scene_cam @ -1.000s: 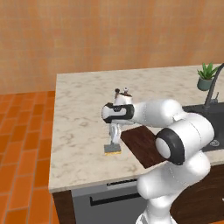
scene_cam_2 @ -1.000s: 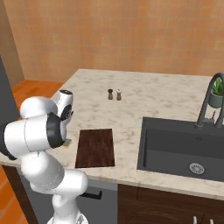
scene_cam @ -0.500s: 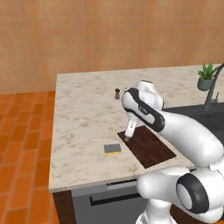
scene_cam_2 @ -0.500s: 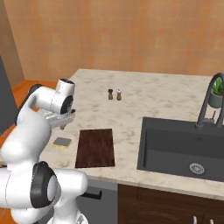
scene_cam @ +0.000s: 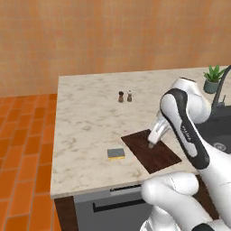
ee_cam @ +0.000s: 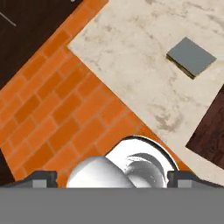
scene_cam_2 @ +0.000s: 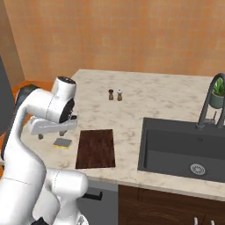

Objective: Pick up the sponge from the counter and clean the cutting board by briefly scrubbing or pressing down on the cutting board. Once finished, release the sponge.

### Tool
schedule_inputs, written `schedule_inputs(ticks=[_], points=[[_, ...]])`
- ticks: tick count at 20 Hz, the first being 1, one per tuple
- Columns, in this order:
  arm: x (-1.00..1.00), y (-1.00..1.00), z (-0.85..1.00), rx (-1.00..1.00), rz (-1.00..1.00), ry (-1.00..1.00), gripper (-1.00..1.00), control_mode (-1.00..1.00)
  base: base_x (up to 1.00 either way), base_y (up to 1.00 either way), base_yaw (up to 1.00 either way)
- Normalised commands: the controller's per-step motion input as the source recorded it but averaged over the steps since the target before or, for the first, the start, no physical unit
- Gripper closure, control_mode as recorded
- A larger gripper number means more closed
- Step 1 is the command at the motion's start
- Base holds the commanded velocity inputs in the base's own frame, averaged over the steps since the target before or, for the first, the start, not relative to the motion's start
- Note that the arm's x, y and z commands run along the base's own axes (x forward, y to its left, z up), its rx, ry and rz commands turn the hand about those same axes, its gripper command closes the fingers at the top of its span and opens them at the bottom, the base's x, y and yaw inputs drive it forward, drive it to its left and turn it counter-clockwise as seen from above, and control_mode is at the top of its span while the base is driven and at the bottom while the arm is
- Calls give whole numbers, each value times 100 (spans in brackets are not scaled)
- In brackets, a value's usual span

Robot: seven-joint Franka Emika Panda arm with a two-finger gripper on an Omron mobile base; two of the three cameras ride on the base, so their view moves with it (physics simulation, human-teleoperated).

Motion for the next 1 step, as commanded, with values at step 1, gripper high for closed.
schedule_inputs(ticks=[1], points=[[-100, -32, 28, -2, -25, -9, -100, -100, 0, 0, 0]])
